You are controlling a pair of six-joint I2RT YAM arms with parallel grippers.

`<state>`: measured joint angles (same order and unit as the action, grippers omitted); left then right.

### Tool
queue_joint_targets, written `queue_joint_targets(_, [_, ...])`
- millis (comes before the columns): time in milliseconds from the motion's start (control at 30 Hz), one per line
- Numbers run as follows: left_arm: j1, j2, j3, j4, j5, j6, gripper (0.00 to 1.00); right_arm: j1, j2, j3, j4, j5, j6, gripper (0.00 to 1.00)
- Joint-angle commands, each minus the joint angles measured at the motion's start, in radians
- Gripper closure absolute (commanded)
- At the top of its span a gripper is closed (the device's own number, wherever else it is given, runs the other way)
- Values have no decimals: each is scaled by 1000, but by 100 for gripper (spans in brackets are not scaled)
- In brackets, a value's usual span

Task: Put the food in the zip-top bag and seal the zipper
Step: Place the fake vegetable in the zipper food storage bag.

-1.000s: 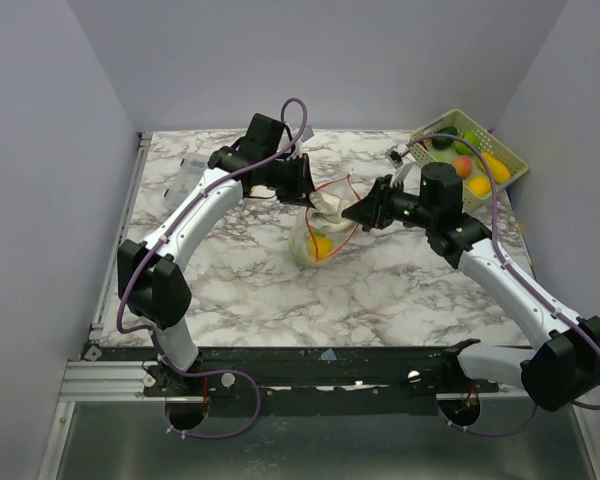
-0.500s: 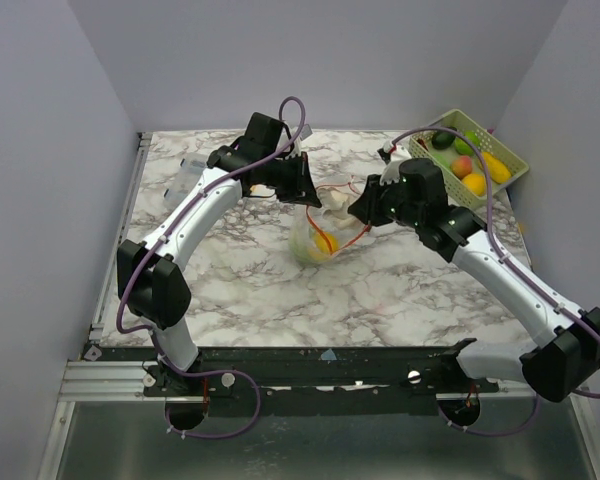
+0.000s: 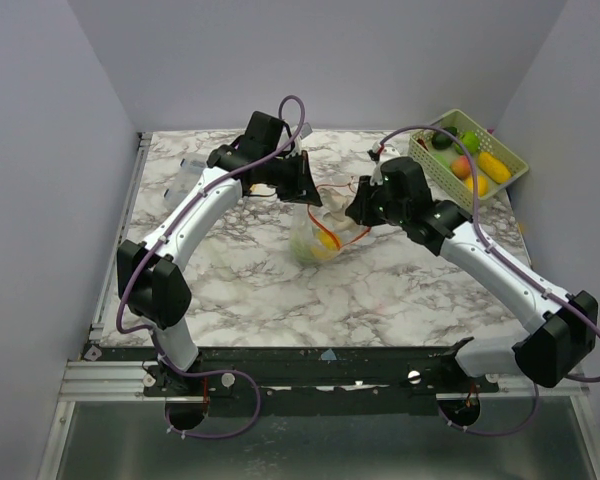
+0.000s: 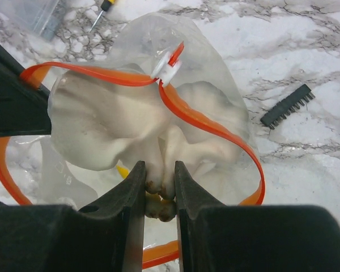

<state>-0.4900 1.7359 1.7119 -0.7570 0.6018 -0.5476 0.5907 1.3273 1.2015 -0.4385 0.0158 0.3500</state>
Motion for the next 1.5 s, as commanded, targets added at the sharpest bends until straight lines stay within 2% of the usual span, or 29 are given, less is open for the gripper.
queue_joint_targets(0, [-5, -40, 76, -32, -33, 20, 100, 23, 15, 41, -74, 143, -1, 100])
queue_joint_targets(233, [-5, 18, 152, -91, -71, 53, 100, 24, -9, 55, -116, 181, -25, 100])
queue_joint_targets(433, [-32, 11, 136, -48, -11, 15, 100, 36, 44, 100, -144, 183, -15, 99])
queue_joint_targets(600, [-77, -1, 105, 8, 31, -35, 100, 59, 76, 80, 6, 170, 52, 97])
queue_joint_targets(667, [-80, -5, 78, 34, 47, -53, 100, 76, 94, 68, 63, 224, 83, 95])
queue_joint_targets(833, [-79, -15, 37, 53, 59, -64, 100, 86, 77, -92, 356, 268, 117, 92])
queue_joint_targets(933, [-81, -21, 28, 59, 61, -64, 100, 87, 80, -131, 419, 282, 166, 90])
queue_joint_targets(1000, [-81, -24, 25, 60, 60, -63, 100, 87, 75, -177, 496, 256, 185, 81])
queue_joint_targets(1033, [-80, -24, 23, 61, 59, -62, 100, 87, 75, -196, 529, 237, 191, 72])
queue_joint_targets(1100, [-80, -25, 20, 62, 59, -60, 100, 87, 88, -194, 520, 190, 211, 65])
queue_joint_targets(1167, [-78, -24, 18, 61, 56, -56, 100, 86, 91, -162, 463, 145, 219, 62])
queue_joint_targets(1267, [-72, -28, 5, 60, 51, -48, 100, 87, 68, -124, 346, 109, 198, 44])
queue_joint_targets(1333, [-63, -35, -8, 62, 49, -43, 100, 87, 64, -61, 207, 126, 169, 37])
queue_joint_targets(1467, [-41, -46, -26, 71, 53, -38, 100, 87, 7, -3, 30, 135, 115, 34])
